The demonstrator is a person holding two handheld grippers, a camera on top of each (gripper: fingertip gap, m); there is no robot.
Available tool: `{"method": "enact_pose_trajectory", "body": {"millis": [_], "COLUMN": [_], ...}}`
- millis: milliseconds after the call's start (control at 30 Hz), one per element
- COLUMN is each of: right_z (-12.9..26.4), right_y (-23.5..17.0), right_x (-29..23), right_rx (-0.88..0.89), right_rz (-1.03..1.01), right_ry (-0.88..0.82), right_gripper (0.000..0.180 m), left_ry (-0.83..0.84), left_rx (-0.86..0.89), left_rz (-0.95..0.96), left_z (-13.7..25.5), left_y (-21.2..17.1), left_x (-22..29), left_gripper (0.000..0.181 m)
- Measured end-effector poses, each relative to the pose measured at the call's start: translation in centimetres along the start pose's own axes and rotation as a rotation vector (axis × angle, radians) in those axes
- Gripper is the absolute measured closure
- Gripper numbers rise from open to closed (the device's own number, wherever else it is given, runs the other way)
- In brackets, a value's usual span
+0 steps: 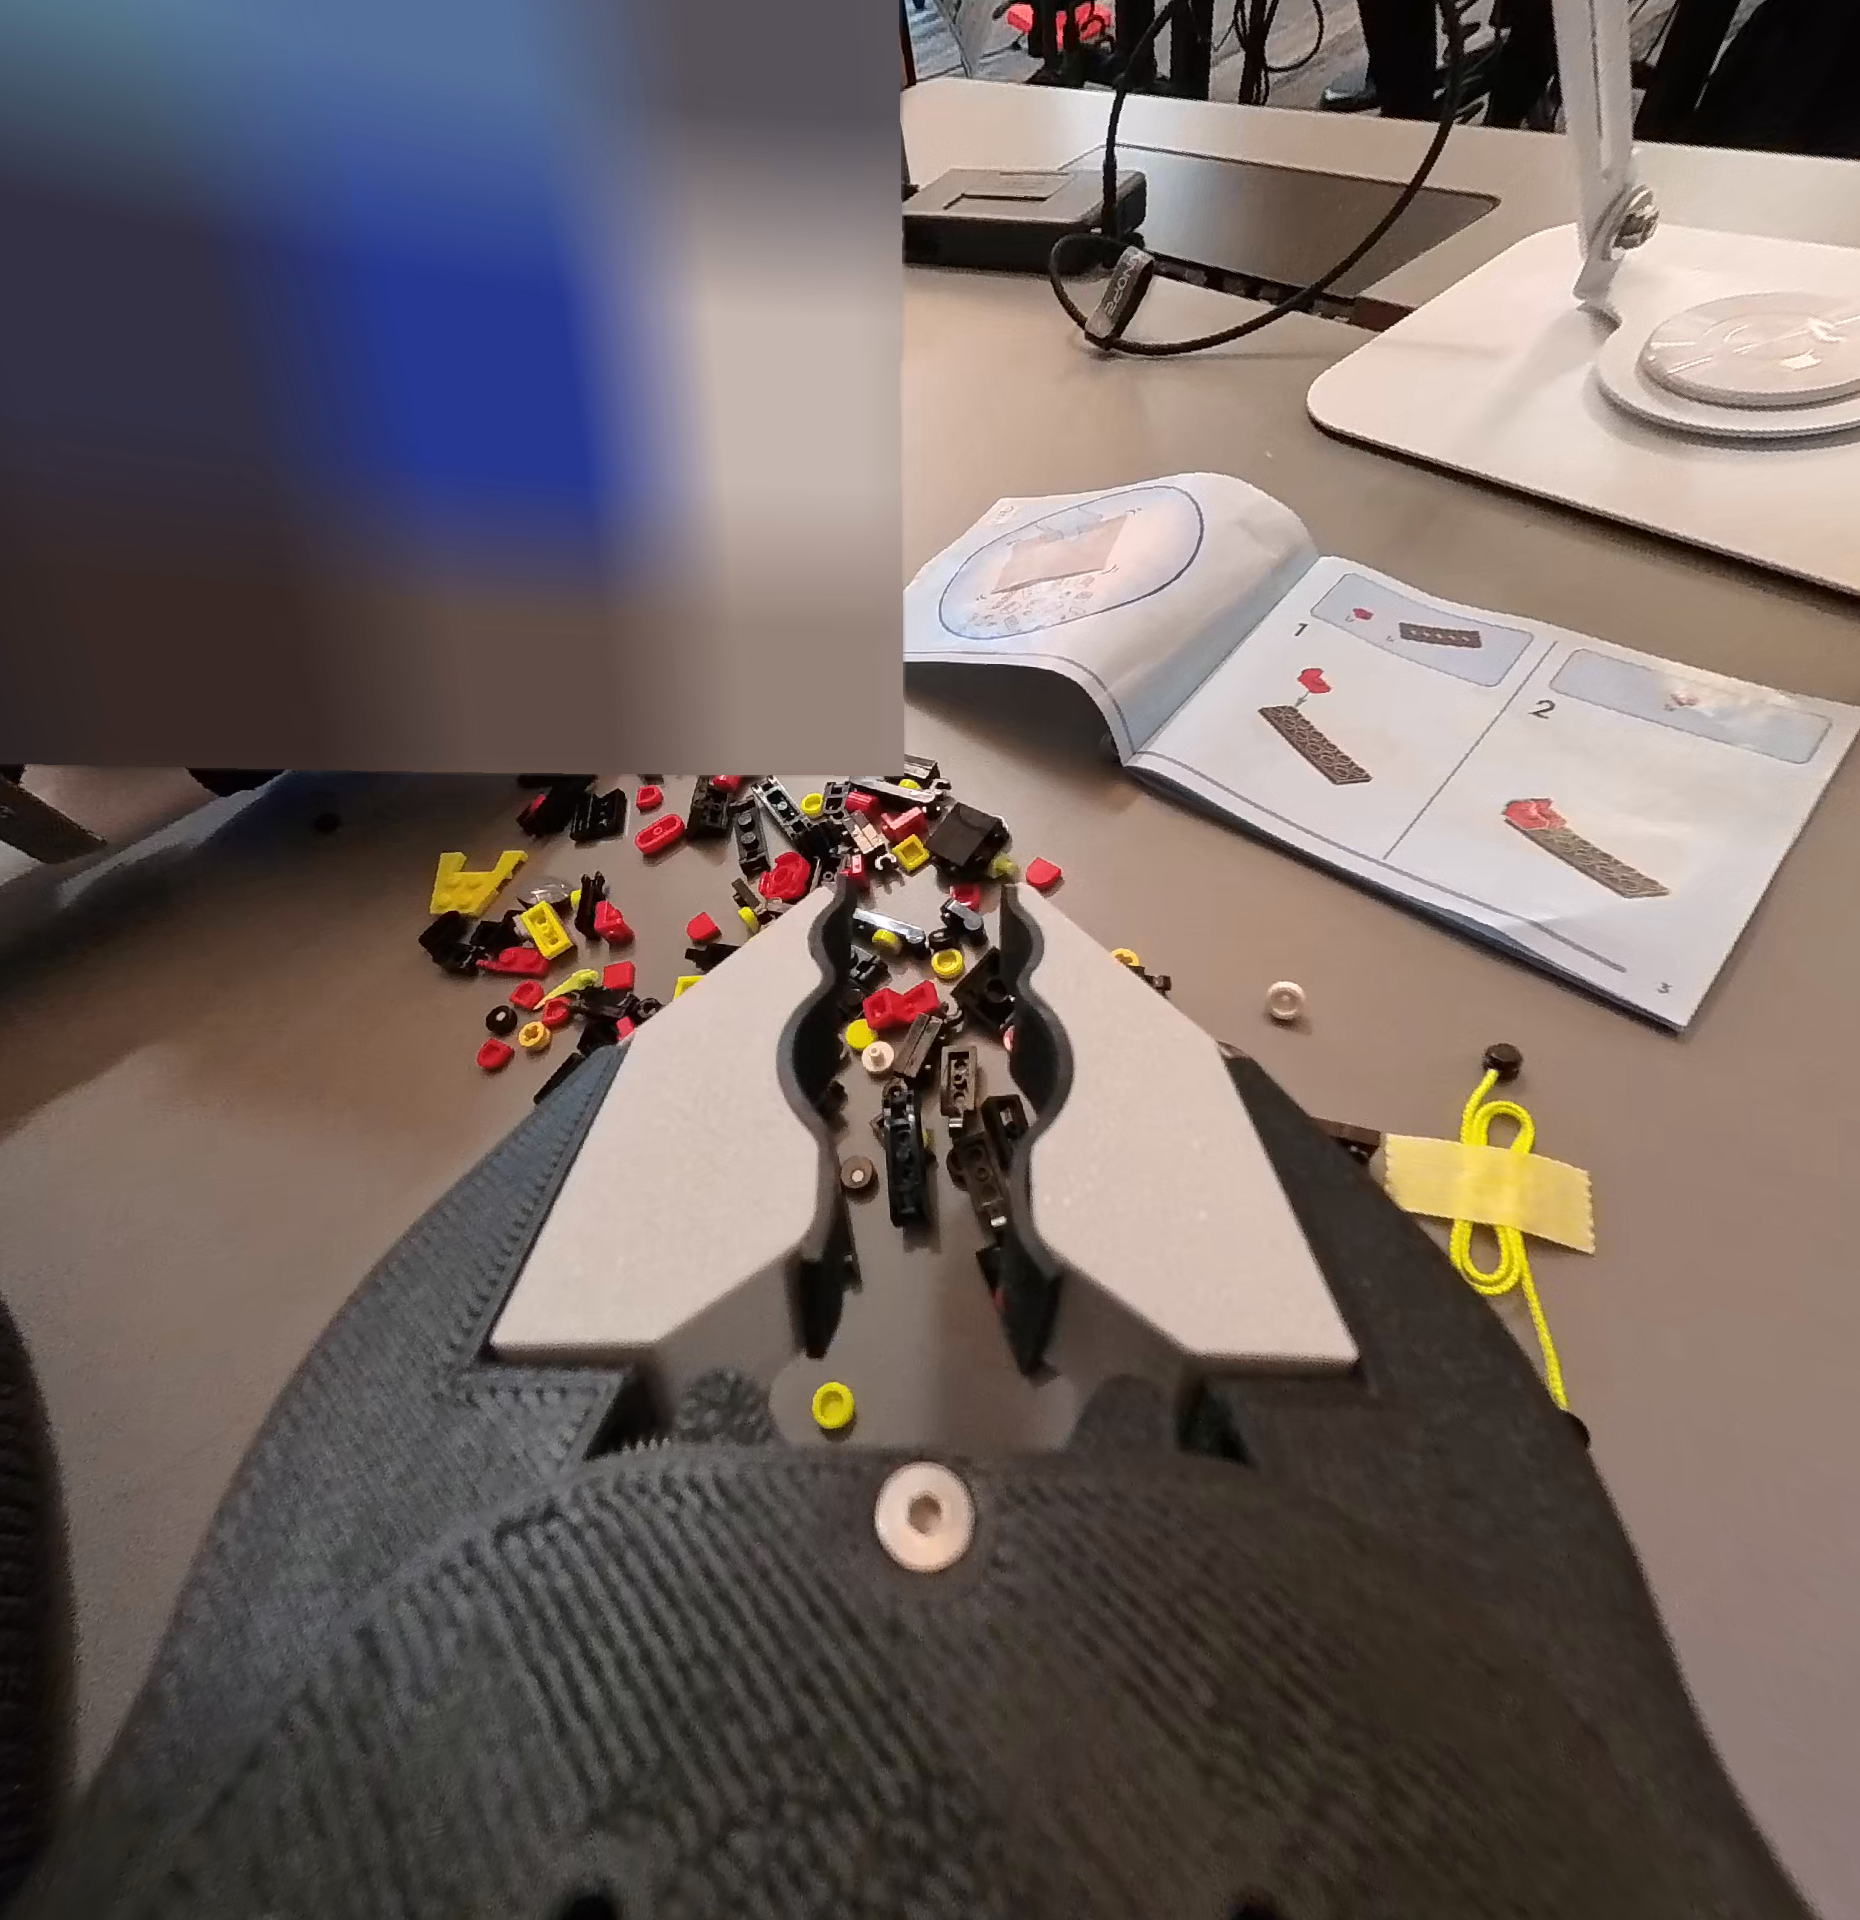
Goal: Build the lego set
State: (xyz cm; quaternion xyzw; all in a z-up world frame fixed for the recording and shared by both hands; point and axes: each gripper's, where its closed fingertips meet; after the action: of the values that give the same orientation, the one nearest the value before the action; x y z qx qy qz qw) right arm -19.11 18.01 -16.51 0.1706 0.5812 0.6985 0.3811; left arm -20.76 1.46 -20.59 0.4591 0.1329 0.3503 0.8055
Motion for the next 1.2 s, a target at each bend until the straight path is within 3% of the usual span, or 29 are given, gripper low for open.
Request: {"method": "enact_pose_trajectory", "body": {"millis": [200,533,1000,1200], "right_z": [0.0,-0.1,0.0,0.1], "right_y": [-0.1,-0.1,0.0,0.1], "right_x": [0.0,-0.1,0.0,0.0], "right_rx": [-0.002,-0.005,-0.003,0.002], "right_rz": [0.000,-0.002,-0.004,-0.008], "right_ry": [0.001,0.003,0.003,0.003], "right_gripper": [0.153,0.153,0.153,0.153], "left_ry": [0.002,-0.015,-0.005,-0.134], "left_rx": [-0.021,-0.035,-0.008,0.045], "left_rz": [0.027,0.025,-0.024,-0.003], "left_z": [-0.1,-0.3,0.5,0.9], "left_y": [-0.4,-0.7,-0.2,0.7], "left_x": [-0.1,0.3,-0.8,0.9], "left_gripper": [0.171,0.169,0.181,0.181]}}
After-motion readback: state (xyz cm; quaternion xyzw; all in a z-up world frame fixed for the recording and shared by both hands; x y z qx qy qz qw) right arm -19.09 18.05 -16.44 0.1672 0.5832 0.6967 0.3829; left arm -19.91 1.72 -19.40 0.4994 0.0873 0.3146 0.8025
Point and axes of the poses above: each gripper's, where its closed fingertips meet, z back along the fingers, y out of its top, x = y × z across the jaws, and after that the axes turned 9 degrees about x, right-handed
